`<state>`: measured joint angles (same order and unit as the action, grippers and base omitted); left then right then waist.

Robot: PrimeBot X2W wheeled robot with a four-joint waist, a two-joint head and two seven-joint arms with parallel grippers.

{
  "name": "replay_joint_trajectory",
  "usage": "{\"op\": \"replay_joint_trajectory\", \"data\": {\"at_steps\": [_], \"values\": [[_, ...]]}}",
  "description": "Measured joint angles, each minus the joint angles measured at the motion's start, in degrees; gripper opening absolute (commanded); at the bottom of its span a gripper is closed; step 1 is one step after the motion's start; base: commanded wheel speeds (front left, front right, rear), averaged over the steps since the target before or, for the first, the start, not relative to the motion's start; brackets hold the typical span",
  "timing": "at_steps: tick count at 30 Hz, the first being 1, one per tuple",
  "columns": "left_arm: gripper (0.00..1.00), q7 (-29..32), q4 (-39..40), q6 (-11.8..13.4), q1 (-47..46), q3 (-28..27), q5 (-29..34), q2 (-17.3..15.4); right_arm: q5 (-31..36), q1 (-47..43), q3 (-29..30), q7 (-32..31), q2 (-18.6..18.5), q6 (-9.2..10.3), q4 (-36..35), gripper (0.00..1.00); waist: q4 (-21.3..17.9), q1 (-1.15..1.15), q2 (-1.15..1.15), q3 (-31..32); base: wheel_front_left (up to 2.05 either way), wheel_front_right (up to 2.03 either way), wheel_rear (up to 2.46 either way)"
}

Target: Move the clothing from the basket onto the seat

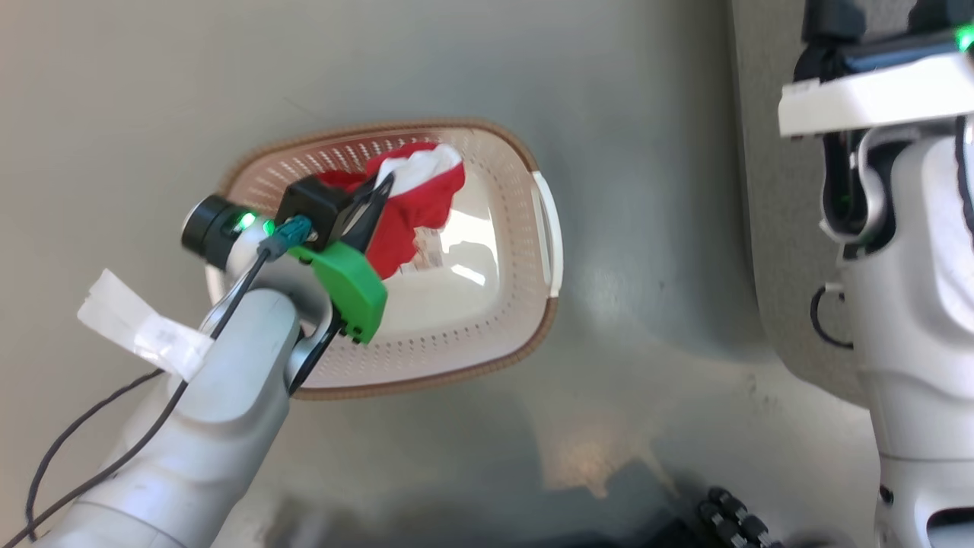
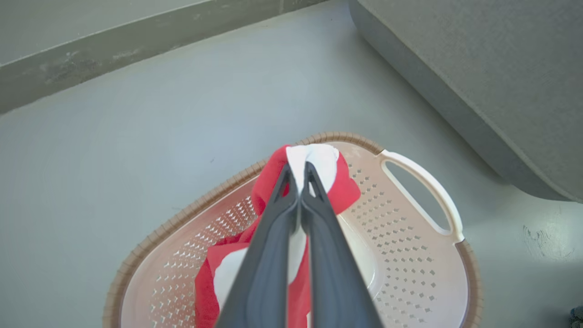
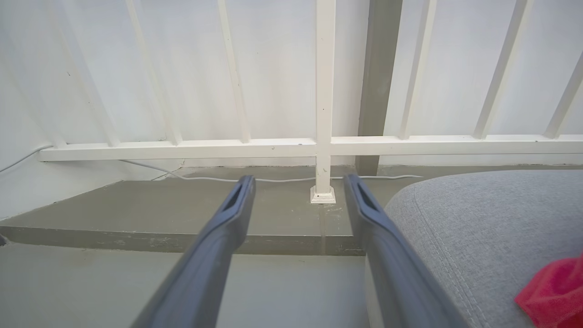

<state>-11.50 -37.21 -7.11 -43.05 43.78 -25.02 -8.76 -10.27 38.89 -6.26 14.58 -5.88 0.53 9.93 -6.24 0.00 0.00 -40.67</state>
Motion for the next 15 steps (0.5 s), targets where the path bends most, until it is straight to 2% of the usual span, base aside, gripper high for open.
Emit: {"op": "replay_joint_trajectory", "data": {"at_steps": [15], "values": [[0.0, -1.7, 1.3, 0.0, -2.3, -2.8, -2.0, 2.6, 0.0, -8.4, 0.7, 0.0, 0.1, -0.02, 4.3, 1.0, 3.6, 0.0, 0.0, 12.0, 0.0, 0.0, 0.0]]}}
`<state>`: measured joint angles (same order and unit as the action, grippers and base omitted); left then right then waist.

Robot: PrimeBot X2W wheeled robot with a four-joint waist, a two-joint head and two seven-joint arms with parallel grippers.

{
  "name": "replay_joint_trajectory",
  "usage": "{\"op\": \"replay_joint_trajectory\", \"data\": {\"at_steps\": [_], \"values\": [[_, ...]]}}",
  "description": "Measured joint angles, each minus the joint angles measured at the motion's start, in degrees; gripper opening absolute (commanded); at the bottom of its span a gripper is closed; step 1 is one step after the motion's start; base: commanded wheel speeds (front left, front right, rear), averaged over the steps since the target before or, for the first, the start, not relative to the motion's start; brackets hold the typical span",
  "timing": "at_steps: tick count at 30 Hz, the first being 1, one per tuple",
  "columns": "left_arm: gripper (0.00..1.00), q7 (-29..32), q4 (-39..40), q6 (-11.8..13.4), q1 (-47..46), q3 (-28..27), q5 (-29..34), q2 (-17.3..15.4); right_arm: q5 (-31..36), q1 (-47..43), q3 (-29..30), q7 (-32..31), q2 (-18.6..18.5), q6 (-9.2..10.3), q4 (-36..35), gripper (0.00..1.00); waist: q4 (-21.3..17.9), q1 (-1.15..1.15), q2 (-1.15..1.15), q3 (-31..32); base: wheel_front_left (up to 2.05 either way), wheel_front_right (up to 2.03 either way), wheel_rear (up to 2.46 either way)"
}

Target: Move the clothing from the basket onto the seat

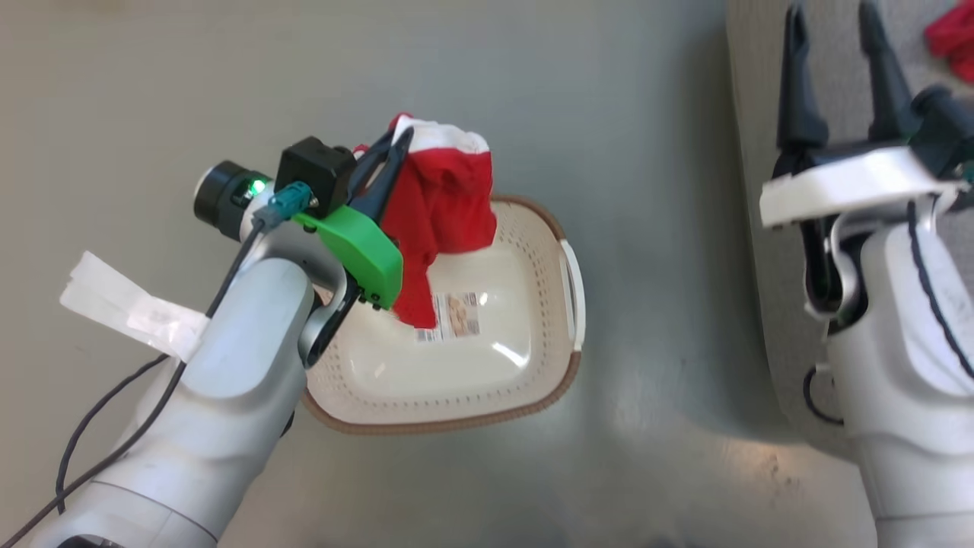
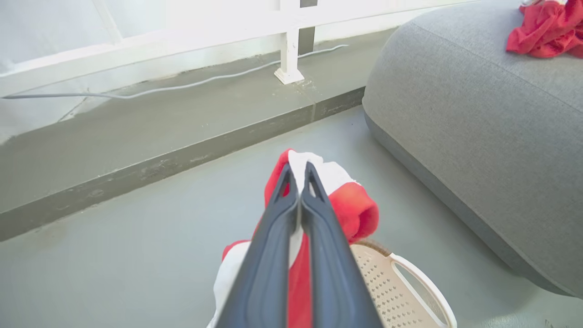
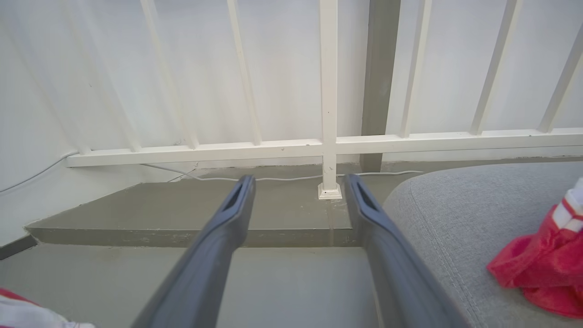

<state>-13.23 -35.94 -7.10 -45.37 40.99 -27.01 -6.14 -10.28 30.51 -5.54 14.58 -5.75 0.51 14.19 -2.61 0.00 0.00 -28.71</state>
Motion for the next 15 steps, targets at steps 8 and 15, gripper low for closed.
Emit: {"op": "replay_joint_trajectory", "data": {"at_steps": [8, 15], "values": [[0.0, -0.5, 0.1, 0.1, -0.5, -1.1, -0.5, 0.2, 0.0, -4.6, -0.2, 0.0, 0.3, -0.6, 2.4, 1.0, 1.6, 0.0, 0.0, 6.6, 0.0, 0.0, 0.0], [0.0, -0.5, -0.3, 0.1, -0.1, -1.3, -1.1, 1.4, -0.1, -8.2, -0.6, 0.0, 0.6, -1.16, 4.4, 1.0, 2.7, 0.0, 0.0, 12.4, 0.0, 0.0, 0.0]]}}
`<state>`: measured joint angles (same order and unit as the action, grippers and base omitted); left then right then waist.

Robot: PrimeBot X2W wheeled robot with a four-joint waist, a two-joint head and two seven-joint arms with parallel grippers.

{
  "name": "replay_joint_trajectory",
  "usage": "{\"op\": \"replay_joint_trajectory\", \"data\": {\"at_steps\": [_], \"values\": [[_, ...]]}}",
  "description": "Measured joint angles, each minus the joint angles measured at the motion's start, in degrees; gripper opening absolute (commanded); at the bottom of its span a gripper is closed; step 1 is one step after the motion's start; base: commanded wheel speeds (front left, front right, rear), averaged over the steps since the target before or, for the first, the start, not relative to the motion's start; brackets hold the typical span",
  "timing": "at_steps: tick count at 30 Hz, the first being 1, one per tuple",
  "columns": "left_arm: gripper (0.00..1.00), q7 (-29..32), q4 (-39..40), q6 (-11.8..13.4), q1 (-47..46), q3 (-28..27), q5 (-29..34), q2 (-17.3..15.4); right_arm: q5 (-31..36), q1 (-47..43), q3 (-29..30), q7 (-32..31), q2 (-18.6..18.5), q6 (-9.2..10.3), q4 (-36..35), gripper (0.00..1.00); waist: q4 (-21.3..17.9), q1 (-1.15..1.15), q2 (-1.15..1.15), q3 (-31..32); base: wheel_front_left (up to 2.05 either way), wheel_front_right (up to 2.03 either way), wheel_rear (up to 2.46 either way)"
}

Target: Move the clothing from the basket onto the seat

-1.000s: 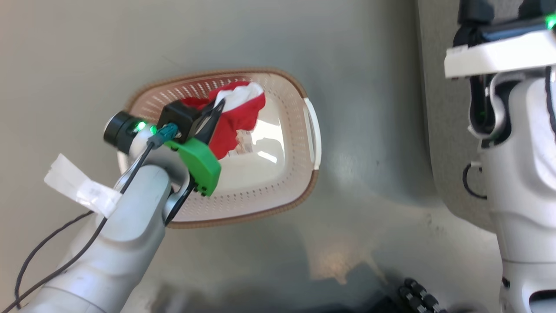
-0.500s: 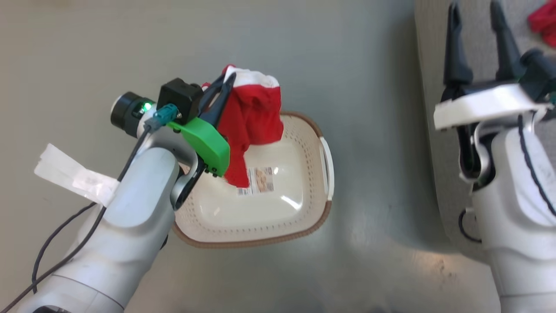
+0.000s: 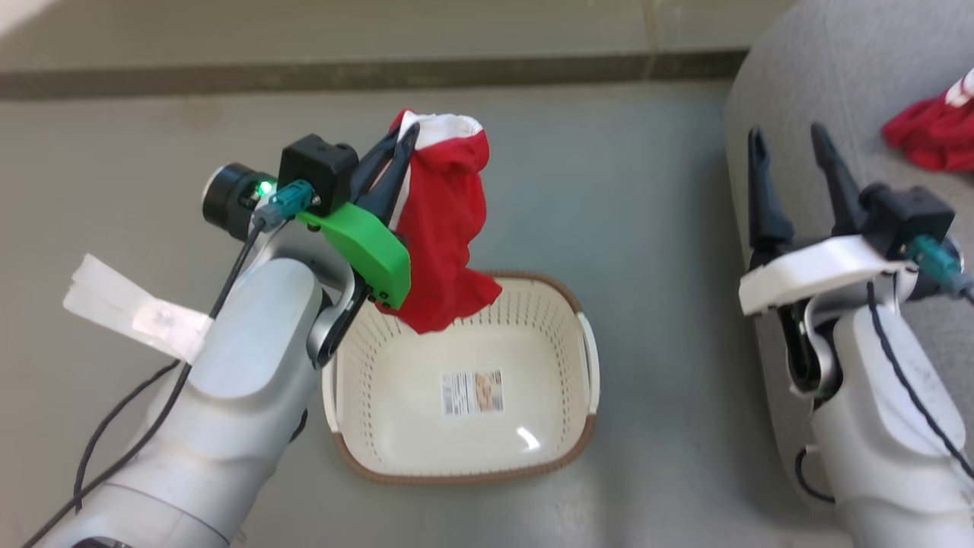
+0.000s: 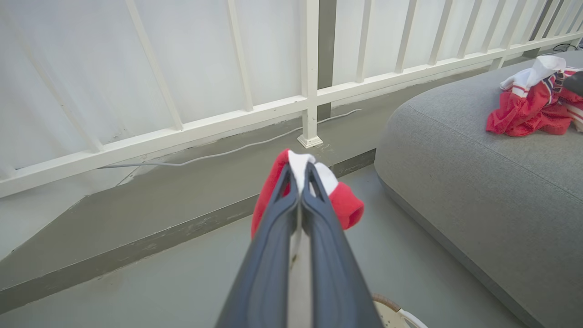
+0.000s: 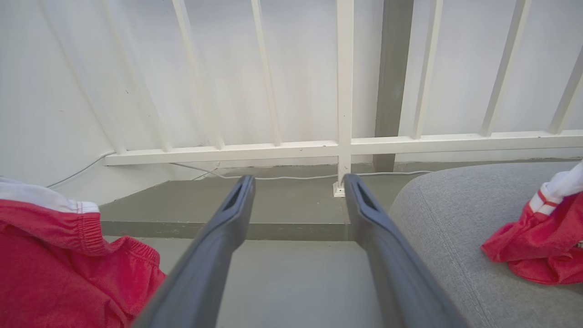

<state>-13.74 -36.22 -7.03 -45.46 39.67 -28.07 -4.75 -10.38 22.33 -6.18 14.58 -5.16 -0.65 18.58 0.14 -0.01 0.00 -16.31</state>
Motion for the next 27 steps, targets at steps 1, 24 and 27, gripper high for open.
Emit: {"op": "replay_joint_trajectory", "data": {"at_steps": [1, 24, 27], "values": [[0.0, 0.0, 0.0, 0.0, 0.2, 0.0, 0.0, 0.1, 0.0, -0.5, 0.0, 0.0, 0.0, -0.01, 0.2, 1.0, 0.1, 0.0, 0.0, 0.8, 0.0, 0.0, 0.0], [0.0, 0.7, 0.8, 0.6, 6.5, 1.2, -2.5, 0.8, -0.8, -11.2, -3.3, 0.0, 1.4, -1.33, 4.0, 1.0, 1.1, 0.0, 0.0, 18.1, 0.0, 0.0, 0.0], [0.0, 1.3, 1.8, 0.6, 6.4, 1.6, -2.5, 1.2, -0.8, -11.2, -4.2, 0.0, 1.5, -1.86, 4.0, 1.0, 1.3, 0.0, 0.0, 18.6, 0.0, 0.0, 0.0]]}}
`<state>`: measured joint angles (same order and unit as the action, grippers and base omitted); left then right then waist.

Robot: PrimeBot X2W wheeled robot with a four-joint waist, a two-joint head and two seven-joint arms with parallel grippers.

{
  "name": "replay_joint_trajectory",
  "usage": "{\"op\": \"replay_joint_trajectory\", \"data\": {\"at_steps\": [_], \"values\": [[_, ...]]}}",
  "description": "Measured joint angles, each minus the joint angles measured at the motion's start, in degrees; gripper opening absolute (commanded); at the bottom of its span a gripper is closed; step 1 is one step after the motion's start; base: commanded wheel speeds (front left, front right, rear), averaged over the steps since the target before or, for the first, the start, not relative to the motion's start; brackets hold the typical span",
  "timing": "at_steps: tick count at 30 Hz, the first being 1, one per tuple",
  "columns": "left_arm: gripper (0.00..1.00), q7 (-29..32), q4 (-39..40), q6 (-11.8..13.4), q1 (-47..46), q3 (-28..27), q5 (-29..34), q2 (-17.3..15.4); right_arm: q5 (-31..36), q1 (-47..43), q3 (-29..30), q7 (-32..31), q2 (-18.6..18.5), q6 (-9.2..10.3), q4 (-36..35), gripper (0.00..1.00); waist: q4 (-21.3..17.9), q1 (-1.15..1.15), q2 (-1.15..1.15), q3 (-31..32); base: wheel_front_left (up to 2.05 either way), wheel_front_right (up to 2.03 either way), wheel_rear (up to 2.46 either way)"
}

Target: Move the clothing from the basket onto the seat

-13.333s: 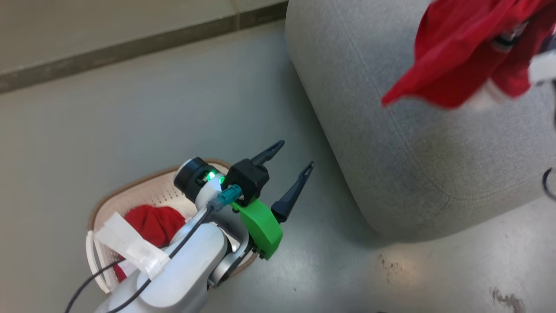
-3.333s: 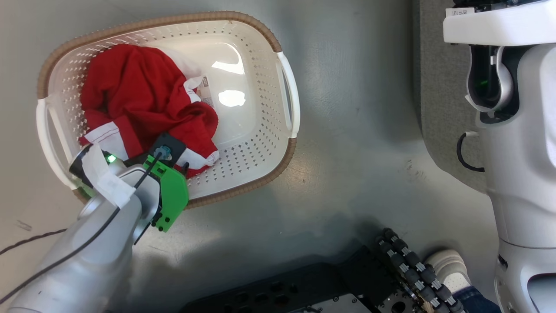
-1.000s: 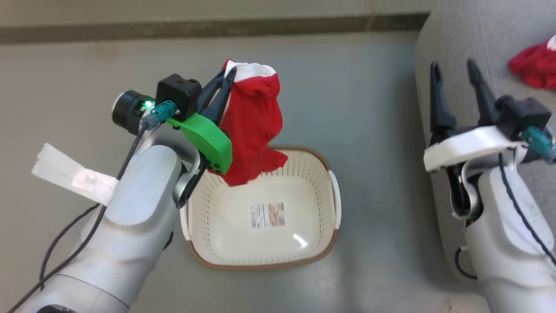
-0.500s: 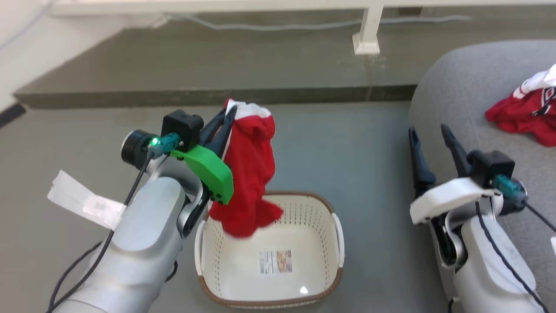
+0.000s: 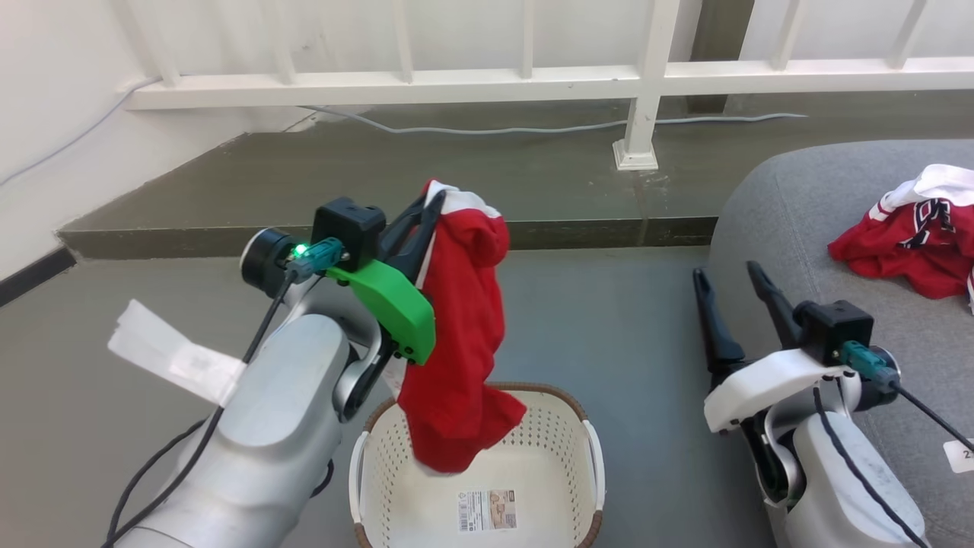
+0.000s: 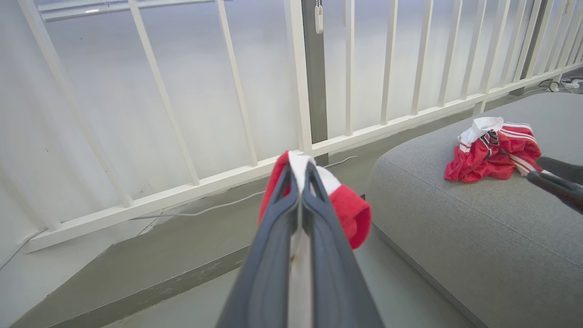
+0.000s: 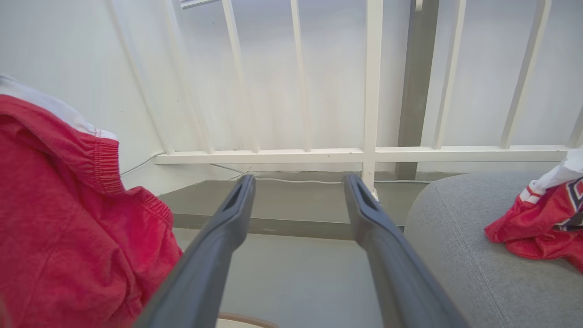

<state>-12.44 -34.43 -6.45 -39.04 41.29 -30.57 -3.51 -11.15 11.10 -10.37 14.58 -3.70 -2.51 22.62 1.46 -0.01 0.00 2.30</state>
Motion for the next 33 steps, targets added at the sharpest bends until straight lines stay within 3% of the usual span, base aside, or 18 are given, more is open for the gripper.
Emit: {"op": "replay_joint_trajectory", "data": {"at_steps": [15, 33], "values": [[0.0, 3.2, 3.9, 0.0, -0.2, 5.4, 0.0, 1.1, 1.2, 2.0, -13.3, -1.4, 0.2, -4.01, 1.8, 1.0, -0.2, 0.0, 0.0, -0.5, 0.0, 0.0, 0.0], [0.0, 4.9, 8.2, -0.1, -1.1, 9.3, -0.5, 1.1, -0.8, 5.9, -28.8, -2.8, 0.1, -4.55, 7.3, 1.0, 2.2, 0.0, 0.0, -0.9, 0.0, 0.0, 0.0]]}}
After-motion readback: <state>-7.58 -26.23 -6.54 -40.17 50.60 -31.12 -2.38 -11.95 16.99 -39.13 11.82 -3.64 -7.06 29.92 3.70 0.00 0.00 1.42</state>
